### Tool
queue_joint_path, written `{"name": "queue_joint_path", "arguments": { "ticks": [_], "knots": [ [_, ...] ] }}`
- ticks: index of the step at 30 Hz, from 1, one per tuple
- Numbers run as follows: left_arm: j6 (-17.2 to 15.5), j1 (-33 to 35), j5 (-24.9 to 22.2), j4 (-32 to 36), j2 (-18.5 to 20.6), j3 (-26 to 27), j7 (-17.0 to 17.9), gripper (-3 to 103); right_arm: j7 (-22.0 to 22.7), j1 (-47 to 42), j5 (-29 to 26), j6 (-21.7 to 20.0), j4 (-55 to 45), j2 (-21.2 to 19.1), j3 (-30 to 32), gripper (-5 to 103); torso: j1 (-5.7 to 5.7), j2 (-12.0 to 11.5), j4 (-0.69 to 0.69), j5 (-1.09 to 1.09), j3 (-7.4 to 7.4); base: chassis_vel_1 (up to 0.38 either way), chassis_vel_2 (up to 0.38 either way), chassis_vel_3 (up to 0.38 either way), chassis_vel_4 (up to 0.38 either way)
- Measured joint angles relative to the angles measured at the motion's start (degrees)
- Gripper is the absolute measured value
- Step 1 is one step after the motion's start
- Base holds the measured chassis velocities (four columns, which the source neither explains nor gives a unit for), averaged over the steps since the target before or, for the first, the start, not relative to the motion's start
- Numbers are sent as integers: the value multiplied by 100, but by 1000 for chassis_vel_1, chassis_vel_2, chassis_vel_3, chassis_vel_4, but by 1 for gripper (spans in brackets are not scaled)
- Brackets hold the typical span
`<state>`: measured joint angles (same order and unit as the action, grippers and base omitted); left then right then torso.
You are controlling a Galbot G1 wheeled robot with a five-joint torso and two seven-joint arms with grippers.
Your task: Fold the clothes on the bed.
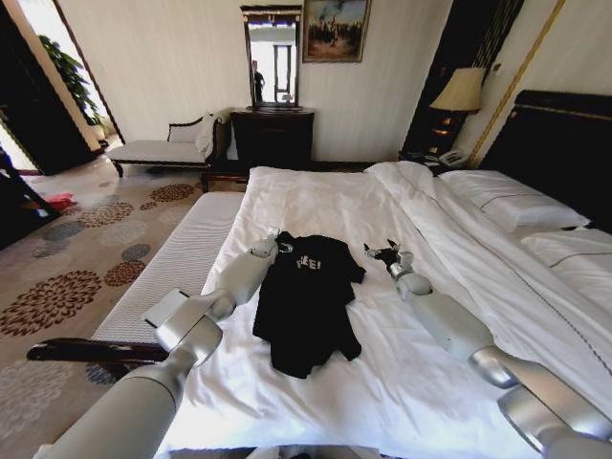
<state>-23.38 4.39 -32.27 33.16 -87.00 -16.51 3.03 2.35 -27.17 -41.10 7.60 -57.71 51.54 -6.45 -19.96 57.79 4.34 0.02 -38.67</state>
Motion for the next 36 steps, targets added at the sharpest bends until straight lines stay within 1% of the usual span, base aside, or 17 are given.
{"name": "queue_joint_path", "arguments": {
  "ticks": [4,8,9,11,12,15,16,17,19,21,22,24,26,28,30,31,36],
  "knots": [
    [150,138,-122,479,162,-43,137,100,-34,-130,-47,17,-57,-109,142,100,0,0,-3,-1,0,0,0,0,0],
    [447,293,-174,1225,588,-97,524,100,-72,-356,-138,30,-266,-224,436,100,0,0,-2,-2,-1,0,0,0,0],
    [447,293,-174,1225,588,-97,524,100,-72,-356,-138,30,-266,-224,436,100,0,0,-2,-2,-1,0,0,0,0],
    [494,475,-469,2049,1116,-98,927,100,-62,-768,-275,-144,-872,-352,860,100,-1,0,-4,-1,-1,0,0,0,0],
    [494,475,-469,2049,1116,-98,927,100,-62,-768,-275,-144,-872,-352,860,100,-1,0,-4,-1,-1,0,0,0,0],
    [488,745,-815,2982,1726,-104,1275,100,-62,-1705,-429,-490,-1861,-640,1709,100,0,1,-10,-4,0,0,0,0,0],
    [490,886,-920,3320,1926,-76,1382,100,-35,-2156,-463,-555,-2134,-739,2082,100,1,1,-5,-3,0,0,0,0,0],
    [490,886,-920,3320,1926,-76,1382,100,-35,-2156,-463,-555,-2134,-739,2082,100,1,1,-5,-3,0,0,0,0,0],
    [497,1183,-1096,3939,2305,3,1491,100,-1,-2706,-585,-614,-2496,-840,2599,100,2,1,5,-3,1,0,0,0,0],
    [525,1504,-1184,4540,2623,131,1519,100,1,-3118,-711,-660,-2829,-910,3005,100,2,1,2,-3,1,0,0,0,0],
    [525,1504,-1184,4540,2623,131,1519,100,1,-3118,-711,-660,-2829,-910,3005,100,2,1,2,-3,1,0,0,0,0],
    [556,1839,-1240,4975,2880,286,1530,100,0,-3502,-769,-712,-3161,-945,3329,100,1,1,-2,-2,1,0,0,0,0],
    [630,2592,-1284,5641,3395,700,1502,100,-22,-4195,-830,-771,-3753,-935,3770,100,-2,0,-4,-8,0,0,0,0,0],
    [649,2759,-1287,5774,3528,826,1494,100,-39,-4382,-850,-772,-3893,-924,3850,100,-2,1,-5,-9,0,0,0,0,0],
    [740,3356,-1290,6190,3899,1235,1424,100,-116,-4981,-876,-734,-4228,-861,4058,100,1,1,-7,0,1,0,0,0,0],
    [809,3661,-1305,6402,4034,1462,1404,100,-181,-5220,-871,-669,-4363,-842,4155,100,1,1,-8,-4,1,0,0,0,0],
    [1170,4501,-1375,6939,4273,1961,1314,100,-373,-5929,-843,-489,-4800,-729,4454,100,2,1,-5,-5,1,0,0,0,0]
  ]
}}
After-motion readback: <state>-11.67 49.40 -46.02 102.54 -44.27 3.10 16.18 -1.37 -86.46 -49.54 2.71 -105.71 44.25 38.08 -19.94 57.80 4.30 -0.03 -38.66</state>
